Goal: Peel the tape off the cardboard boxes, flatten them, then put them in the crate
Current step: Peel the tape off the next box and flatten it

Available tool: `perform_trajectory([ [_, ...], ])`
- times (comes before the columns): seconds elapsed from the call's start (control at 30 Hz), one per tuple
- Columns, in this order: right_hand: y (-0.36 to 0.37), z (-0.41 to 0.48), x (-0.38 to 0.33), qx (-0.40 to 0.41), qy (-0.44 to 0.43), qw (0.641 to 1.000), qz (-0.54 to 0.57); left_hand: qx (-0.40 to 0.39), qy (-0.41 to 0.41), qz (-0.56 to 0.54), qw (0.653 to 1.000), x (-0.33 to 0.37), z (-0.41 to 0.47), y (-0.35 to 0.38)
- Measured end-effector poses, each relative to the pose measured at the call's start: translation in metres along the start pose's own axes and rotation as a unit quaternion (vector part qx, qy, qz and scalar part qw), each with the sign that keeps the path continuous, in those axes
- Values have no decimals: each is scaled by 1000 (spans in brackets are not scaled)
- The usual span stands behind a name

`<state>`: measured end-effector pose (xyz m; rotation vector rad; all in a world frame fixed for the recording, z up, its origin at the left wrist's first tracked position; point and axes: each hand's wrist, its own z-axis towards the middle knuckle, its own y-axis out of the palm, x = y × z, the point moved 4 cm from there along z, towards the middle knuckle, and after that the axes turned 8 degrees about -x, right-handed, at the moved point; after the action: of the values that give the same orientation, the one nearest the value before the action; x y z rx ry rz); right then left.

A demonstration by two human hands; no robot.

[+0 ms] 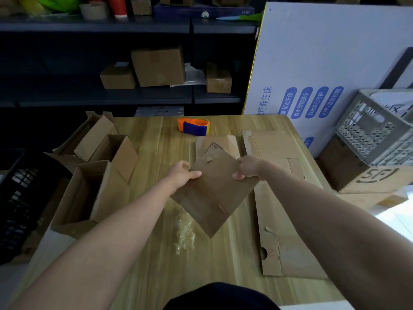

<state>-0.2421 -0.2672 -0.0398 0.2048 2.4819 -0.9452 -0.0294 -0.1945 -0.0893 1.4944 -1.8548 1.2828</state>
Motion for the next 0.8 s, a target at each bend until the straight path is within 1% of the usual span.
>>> perform_trajectory([
  [0.03, 0, 2, 4, 10, -2, 1000, -2, -34, -17, -17, 999, -1, -1, 6],
  [0.07, -2, 3, 10, 40, -1, 999, 2, -49, -27, -29, 998, -3, -2, 13],
  [0.13, -6, 3, 23, 137, 25, 990, 11, -42, -43, -53, 997, -6, 0, 28],
  [0.17, -8, 2, 31, 178, 49, 982, 37, -33, -56, -71, 995, -7, 2, 37],
  [0.2, -7, 2, 40, 195, 75, 975, 78, -26, -76, -92, 993, -8, 3, 45],
  [0.23, -2, 1, 48, 185, 100, 970, 125, -25, -103, -116, 988, -10, 3, 53],
  [0.27, 4, 2, 55, 155, 116, 966, 174, -34, -132, -141, 980, -14, 5, 62],
  [0.33, 19, 7, 68, 75, 135, 956, 250, -65, -176, -162, 969, -19, 5, 80],
  [0.37, 25, 9, 72, 48, 143, 953, 263, -75, -188, -160, 966, -22, 5, 88],
  [0.4, 28, 11, 76, 40, 147, 953, 262, -80, -195, -155, 965, -24, 5, 94],
  [0.43, 29, 13, 80, 44, 145, 953, 263, -83, -201, -152, 964, -27, 5, 99],
  [0.5, 26, 20, 87, 69, 134, 954, 259, -107, -215, -179, 954, -28, 2, 107],
  [0.57, 20, 26, 93, 113, 135, 962, 208, -145, -223, -189, 945, -27, -2, 112],
  [0.63, 18, 30, 94, 128, 134, 966, 179, -171, -230, -145, 947, -25, -5, 113],
  [0.67, 17, 31, 93, 121, 130, 969, 172, -174, -231, -113, 951, -25, -6, 112],
  [0.73, 19, 35, 91, 68, 129, 974, 172, -175, -240, -36, 954, -28, -8, 113],
  [0.77, 24, 35, 92, 26, 135, 975, 175, -180, -249, -5, 952, -33, -9, 114],
  [0.8, 30, 32, 93, -22, 158, 976, 149, -185, -260, 17, 948, -38, -12, 114],
])
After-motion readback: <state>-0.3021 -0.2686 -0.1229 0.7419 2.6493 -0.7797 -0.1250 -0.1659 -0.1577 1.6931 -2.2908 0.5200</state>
